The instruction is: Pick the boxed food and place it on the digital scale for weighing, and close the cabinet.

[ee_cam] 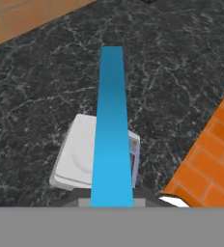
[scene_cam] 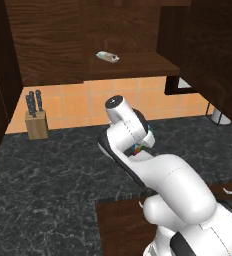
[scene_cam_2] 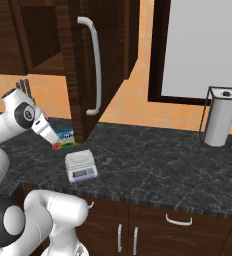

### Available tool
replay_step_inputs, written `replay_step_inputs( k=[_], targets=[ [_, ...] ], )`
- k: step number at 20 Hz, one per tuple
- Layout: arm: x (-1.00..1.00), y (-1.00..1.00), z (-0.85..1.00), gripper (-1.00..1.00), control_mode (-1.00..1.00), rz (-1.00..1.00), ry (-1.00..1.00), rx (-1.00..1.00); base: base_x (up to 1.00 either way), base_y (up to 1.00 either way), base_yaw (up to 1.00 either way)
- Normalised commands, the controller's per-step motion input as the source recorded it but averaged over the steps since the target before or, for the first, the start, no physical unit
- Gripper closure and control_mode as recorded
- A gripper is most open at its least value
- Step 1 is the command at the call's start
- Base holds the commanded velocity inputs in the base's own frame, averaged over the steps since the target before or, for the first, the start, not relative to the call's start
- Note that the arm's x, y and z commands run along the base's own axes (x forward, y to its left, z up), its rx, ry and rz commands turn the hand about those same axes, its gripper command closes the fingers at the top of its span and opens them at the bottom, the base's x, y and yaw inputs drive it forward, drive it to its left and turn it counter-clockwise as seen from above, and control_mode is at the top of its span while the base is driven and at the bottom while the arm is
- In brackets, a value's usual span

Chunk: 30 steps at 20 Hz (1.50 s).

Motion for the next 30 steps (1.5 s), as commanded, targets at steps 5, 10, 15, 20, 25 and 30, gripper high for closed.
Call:
replay_step_inputs(
  k=[5,10,15,20,25,30],
  targets=[
    [0.01,0.00,-0.38,1.00,-1.00,0.00,-0.01,0.00,0.00,0.00,0.00],
    [0.00,-0.04,-0.30,1.00,-1.00,0.00,0.00,0.00,0.00,0.00,0.00],
    [0.02,-0.17,-0.13,1.00,-1.00,0.00,0.00,0.00,0.00,0.00,0.00],
    [0.14,-0.24,-0.10,1.00,-1.00,0.00,-0.01,0.00,0.00,0.00,0.00],
    [0.06,0.09,-0.31,1.00,-1.00,0.00,-0.03,-0.01,0.00,0.00,0.00],
    [0.02,0.07,-0.37,1.00,-1.00,0.00,-0.02,-0.03,0.00,0.00,0.00]
  ],
)
